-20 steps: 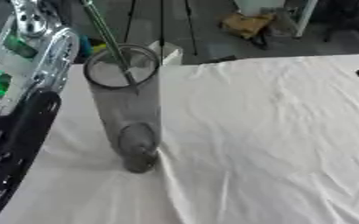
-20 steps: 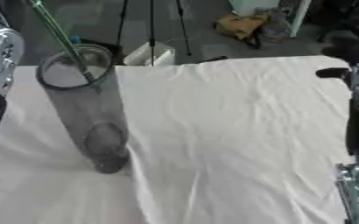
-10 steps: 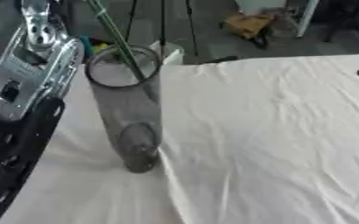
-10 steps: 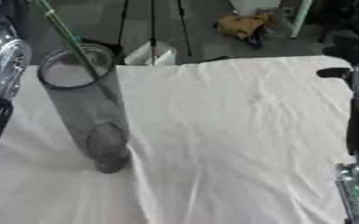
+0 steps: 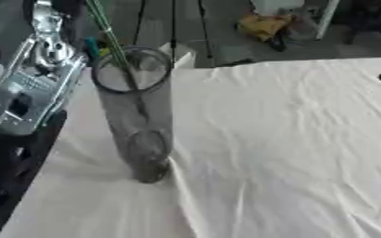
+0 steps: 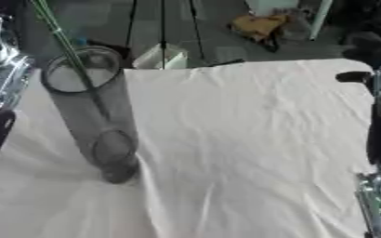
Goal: Arrange flowers into the vase.
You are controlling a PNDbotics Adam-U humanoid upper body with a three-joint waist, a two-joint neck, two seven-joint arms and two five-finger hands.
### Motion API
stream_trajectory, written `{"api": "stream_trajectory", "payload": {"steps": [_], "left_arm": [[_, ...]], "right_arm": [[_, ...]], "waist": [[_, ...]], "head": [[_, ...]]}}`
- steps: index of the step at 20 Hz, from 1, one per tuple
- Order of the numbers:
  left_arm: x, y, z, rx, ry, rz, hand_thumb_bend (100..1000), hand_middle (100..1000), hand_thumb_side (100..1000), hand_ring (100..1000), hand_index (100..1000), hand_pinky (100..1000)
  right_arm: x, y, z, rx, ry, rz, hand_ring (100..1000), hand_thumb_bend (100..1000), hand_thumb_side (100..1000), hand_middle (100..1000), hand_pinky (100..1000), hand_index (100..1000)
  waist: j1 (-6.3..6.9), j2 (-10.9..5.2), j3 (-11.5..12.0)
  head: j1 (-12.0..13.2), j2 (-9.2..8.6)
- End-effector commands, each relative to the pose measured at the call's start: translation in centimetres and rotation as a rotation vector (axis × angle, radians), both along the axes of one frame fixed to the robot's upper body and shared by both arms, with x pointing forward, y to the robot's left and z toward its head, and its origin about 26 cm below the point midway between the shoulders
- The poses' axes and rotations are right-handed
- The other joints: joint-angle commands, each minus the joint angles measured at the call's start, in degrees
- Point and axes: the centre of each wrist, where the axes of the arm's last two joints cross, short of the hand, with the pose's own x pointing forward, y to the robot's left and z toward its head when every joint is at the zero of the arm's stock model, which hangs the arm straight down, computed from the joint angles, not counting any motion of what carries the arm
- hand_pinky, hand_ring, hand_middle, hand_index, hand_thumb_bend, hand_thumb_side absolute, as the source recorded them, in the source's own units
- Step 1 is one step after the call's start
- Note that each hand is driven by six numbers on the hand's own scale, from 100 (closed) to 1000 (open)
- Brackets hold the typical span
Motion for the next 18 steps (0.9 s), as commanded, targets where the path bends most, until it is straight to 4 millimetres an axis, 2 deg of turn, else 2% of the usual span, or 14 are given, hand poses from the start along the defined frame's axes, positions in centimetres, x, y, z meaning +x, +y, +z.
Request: {"api": "stream_trajectory", "payload": {"steps": [1,8,18], "left_arm": [[-0.2,0.8,0.8,0.082,-0.049,0.061,100,222,907,189,288,100],[0.1,1.7,0.4,0.173,-0.013,0.116,100,386,920,359,391,100],[0.2,2.8,0.0,0.364,0.0,0.231,100,488,880,469,471,213]], "right_arm": [[-0.4,-0.2,0.8,-0.006,-0.032,-0.004,764,100,1000,621,592,765],[-0.4,-0.2,0.8,-0.003,-0.03,-0.007,764,100,1000,621,592,764],[-0.4,-0.3,0.7,-0.003,-0.028,-0.009,763,100,1000,621,593,764]], "waist": [[-0.53,-0.87,0.1],[-0.69,-0.94,0.46],[-0.8,-1.09,0.69]], "head": [[-0.25,0.36],[-0.42,0.45],[-0.67,0.57]]}}
